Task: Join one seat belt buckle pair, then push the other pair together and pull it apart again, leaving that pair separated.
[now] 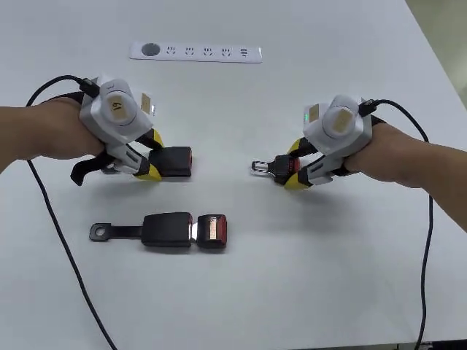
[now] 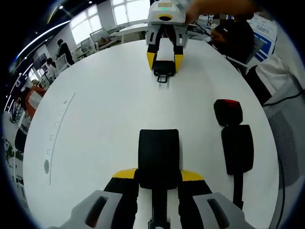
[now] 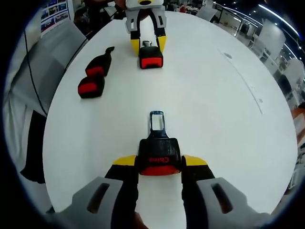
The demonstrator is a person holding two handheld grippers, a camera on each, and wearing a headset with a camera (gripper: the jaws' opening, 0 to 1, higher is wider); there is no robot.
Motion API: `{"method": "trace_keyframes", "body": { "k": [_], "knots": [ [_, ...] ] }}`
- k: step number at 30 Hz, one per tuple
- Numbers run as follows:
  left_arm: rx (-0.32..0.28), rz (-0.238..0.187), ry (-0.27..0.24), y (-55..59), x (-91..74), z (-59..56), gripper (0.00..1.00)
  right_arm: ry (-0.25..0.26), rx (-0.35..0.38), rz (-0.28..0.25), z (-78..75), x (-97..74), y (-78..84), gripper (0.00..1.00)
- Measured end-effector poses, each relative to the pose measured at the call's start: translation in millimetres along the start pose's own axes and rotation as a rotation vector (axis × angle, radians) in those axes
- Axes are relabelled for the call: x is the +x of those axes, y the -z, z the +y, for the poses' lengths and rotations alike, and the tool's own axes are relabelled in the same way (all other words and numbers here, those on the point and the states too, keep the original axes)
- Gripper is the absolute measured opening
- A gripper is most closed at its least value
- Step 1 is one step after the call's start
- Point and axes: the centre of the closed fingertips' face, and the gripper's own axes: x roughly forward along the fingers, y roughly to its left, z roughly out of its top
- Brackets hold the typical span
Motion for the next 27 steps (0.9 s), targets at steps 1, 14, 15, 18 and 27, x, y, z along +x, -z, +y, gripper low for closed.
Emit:
{"method": "trace_keyframes", "body": {
  "k": [1,14,15,18,27],
  "knots": [
    [0.004,0.002,0.001,-0.4,-1.1,-0.5,0.33,-0.01,-0.012,0.001,1.0,0.1,-0.1,0.33],
    [0.013,0.043,-0.004,1.7,0.0,-3.2,0.32,-0.043,-0.03,0.008,-0.5,1.0,2.2,0.33],
    [0.007,0.044,-0.003,0.9,-0.1,-3.6,0.32,-0.043,-0.029,0.009,-1.3,1.5,2.6,0.33],
    [-0.007,0.043,-0.003,0.2,0.5,-3.8,0.32,-0.032,-0.05,0.023,1.2,1.9,0.8,0.33],
    [-0.003,0.034,0.005,-1.9,1.3,-7.0,0.32,-0.025,-0.07,0.021,7.3,10.8,-17.5,0.33]
  ]
}}
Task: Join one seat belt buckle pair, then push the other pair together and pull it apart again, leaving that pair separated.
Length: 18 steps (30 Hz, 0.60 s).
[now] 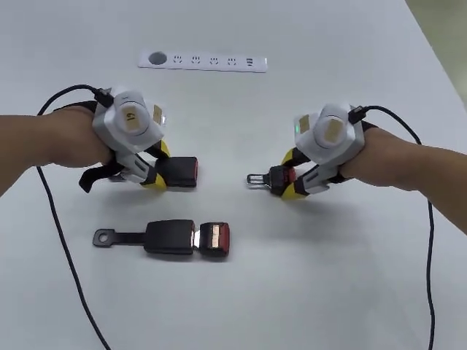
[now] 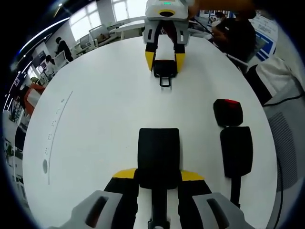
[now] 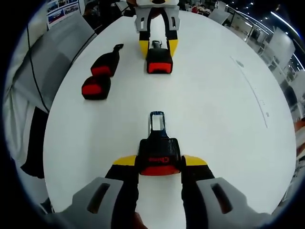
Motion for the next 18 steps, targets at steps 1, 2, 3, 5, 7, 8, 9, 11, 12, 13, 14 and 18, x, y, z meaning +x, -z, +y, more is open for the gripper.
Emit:
{"method": "trace_keyframes", "body": {
  "k": [1,2,3,5,7,8,9,11,12,13,14,18],
  "knots": [
    [0.007,0.001,0.002,-1.1,0.2,-2.1,0.32,0.005,-0.003,-0.003,1.1,2.0,-5.2,0.33],
    [0.013,0.001,0.006,-0.1,0.4,-0.8,0.32,0.007,-0.004,-0.007,1.8,3.8,-9.0,0.33],
    [0.014,0.001,0.008,0.7,0.4,0.3,0.32,0.007,-0.004,-0.013,3.2,5.7,-11.4,0.33],
    [0.009,-0.001,0.013,1.1,0.6,0.5,0.32,0.0,-0.002,-0.03,4.7,10.8,-22.5,0.33],
    [0.0,-0.012,0.019,0.5,0.7,-0.3,0.32,0.003,-0.002,-0.041,4.5,15.3,-31.0,0.33],
    [-0.006,-0.018,0.019,0.9,1.0,0.0,0.32,0.004,0.001,-0.046,4.1,16.8,-34.2,0.33],
    [-0.007,-0.021,0.019,0.9,1.1,-0.1,0.32,0.007,0.008,-0.053,4.0,18.5,-38.4,0.33],
    [-0.003,-0.025,0.018,0.0,1.6,-1.3,0.32,0.01,0.018,-0.065,2.8,21.1,-44.5,0.33],
    [0.001,-0.026,0.018,-0.3,1.5,-1.9,0.32,0.01,0.02,-0.069,2.4,22.5,-47.4,0.33],
    [0.0,-0.027,0.018,-0.6,1.3,-2.2,0.32,0.008,0.022,-0.077,3.4,24.4,-52.1,0.33],
    [0.002,-0.026,0.018,-0.9,1.7,-1.7,0.32,0.006,0.024,-0.081,3.7,25.6,-54.9,0.33],
    [0.002,-0.019,0.019,0.3,2.1,-1.0,0.32,0.023,0.025,-0.093,0.6,30.8,-64.9,0.32]
  ]
}}
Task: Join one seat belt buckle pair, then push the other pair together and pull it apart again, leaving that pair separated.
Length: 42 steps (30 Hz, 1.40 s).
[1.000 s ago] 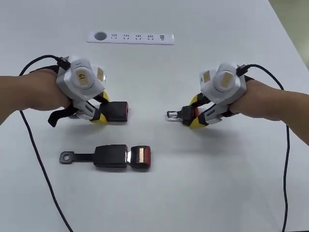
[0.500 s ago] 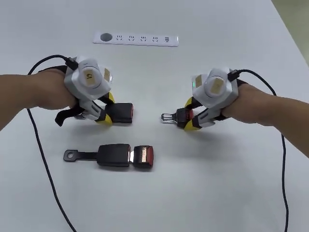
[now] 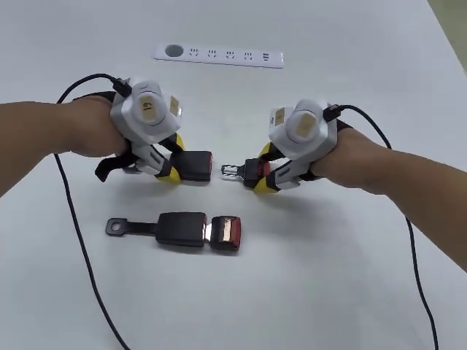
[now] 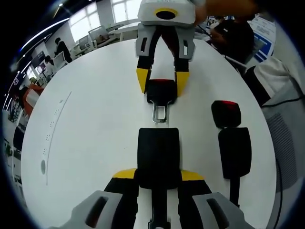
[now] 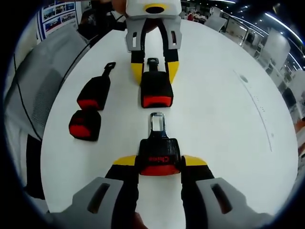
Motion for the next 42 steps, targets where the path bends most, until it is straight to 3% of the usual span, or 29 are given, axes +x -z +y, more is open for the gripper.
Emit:
{"method": "trace_keyframes", "body": {
  "k": [22,29,35,42],
  "knots": [
    [-0.01,0.024,0.005,-0.2,0.9,-0.6,0.32,0.006,-0.023,-0.042,0.3,10.0,-20.6,0.32],
    [-0.004,0.012,0.009,-0.8,1.4,-1.0,0.32,-0.015,-0.006,-0.07,-0.8,15.7,-25.0,0.31],
    [0.001,0.02,0.016,-1.3,0.5,-1.6,0.31,-0.01,-0.015,-0.068,-1.6,19.1,-26.7,0.31],
    [-0.016,0.001,0.019,-0.4,1.1,0.1,0.31,-0.006,-0.022,-0.066,1.2,21.5,-32.4,0.3]
  ]
}}
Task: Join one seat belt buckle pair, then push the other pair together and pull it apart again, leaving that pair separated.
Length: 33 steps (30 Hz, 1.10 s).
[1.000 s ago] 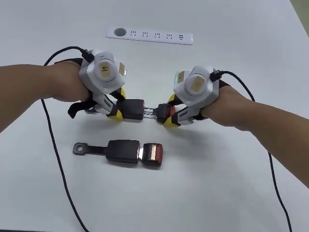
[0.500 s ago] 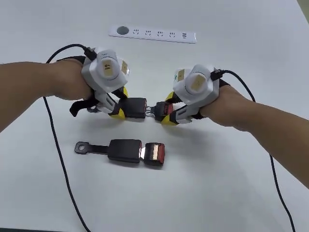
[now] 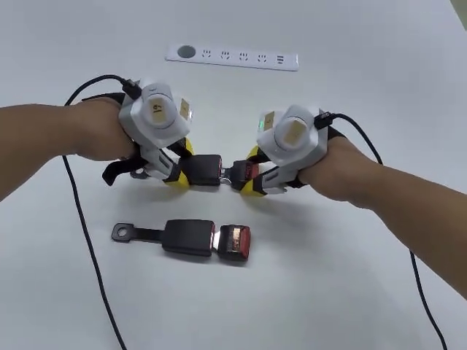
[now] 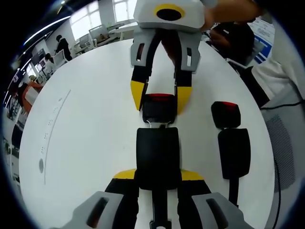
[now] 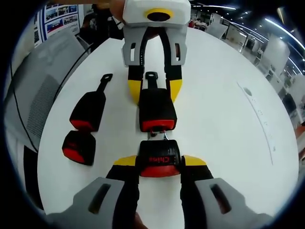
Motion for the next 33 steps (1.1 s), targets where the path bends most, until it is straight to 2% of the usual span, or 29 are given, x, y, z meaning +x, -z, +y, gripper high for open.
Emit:
{"method": "trace_keyframes", "body": {
  "k": [6,10,12,27,33],
  "knots": [
    [0.004,0.014,0.002,1.0,0.5,0.3,0.3,-0.009,-0.009,0.02,-5.1,7.3,-8.0,0.3],
    [0.002,0.015,0.0,0.7,0.5,-0.7,0.3,-0.01,-0.026,0.044,-0.8,4.6,-7.9,0.3],
    [0.003,0.015,0.0,0.2,0.6,-0.9,0.3,-0.01,-0.022,0.039,-5.3,4.8,-6.8,0.3],
    [-0.015,0.014,-0.002,-1.2,-0.9,-1.0,0.31,0.001,-0.011,0.028,-2.5,1.6,-7.8,0.31],
    [-0.01,0.002,0.003,-3.5,-2.3,-2.9,0.31,0.005,0.006,0.01,2.1,-2.3,-6.4,0.31]
  ]
}}
